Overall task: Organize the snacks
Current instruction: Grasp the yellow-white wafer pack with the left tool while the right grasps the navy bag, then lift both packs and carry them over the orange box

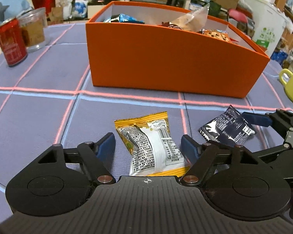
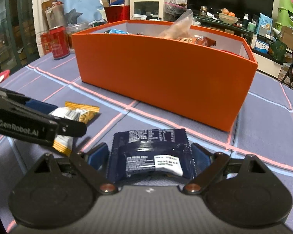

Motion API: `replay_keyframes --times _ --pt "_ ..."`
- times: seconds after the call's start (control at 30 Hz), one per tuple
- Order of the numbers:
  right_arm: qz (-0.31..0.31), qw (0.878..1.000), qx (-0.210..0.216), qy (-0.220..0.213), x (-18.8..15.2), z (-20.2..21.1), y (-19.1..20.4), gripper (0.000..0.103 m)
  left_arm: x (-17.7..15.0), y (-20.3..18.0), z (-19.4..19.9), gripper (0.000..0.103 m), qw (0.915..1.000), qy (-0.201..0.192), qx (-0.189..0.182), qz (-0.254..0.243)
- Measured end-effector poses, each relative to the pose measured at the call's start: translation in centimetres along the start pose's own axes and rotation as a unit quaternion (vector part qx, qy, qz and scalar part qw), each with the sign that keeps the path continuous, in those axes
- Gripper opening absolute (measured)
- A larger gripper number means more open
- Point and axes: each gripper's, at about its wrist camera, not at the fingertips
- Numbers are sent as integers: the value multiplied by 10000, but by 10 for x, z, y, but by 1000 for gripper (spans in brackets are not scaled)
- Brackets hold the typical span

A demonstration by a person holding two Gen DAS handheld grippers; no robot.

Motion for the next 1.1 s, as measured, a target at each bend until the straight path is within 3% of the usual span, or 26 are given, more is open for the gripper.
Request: replay_keyframes --times 0.4,0.47,0.53,0.57,0.73,0.83,1.1 --pt "64 9999 59 -60 1 -1 -2 90 -3 -5 -2 56 9997 -38 85 -219" --pt "88 9999 93 -57 1 -2 -3 90 -3 -5 -2 49 9995 -29 120 -275" --pt "84 9999 100 31 3 -2 -4 90 -3 -7 -2 27 9990 -10 177 -407" --pt "86 9998 93 122 5 -3 -4 90 -3 -8 -1 25 9987 -2 215 -453" --pt "71 9993 -6 368 10 -2 -3 83 -1 -6 1 16 9989 46 113 -452" --pt "115 9991 -5 406 11 3 1 69 0 -5 3 12 9992 58 21 -407" --pt "262 9989 -97 364 10 9 8 69 2 -9 9 10 9984 -42 123 -547"
Point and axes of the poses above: each gripper's, at about its wrist camera, not at the fingertips, and z roughly against the way its jaws point, y to its left, x to its top, and after that the axes turned 11 degrees about -x, right-handed
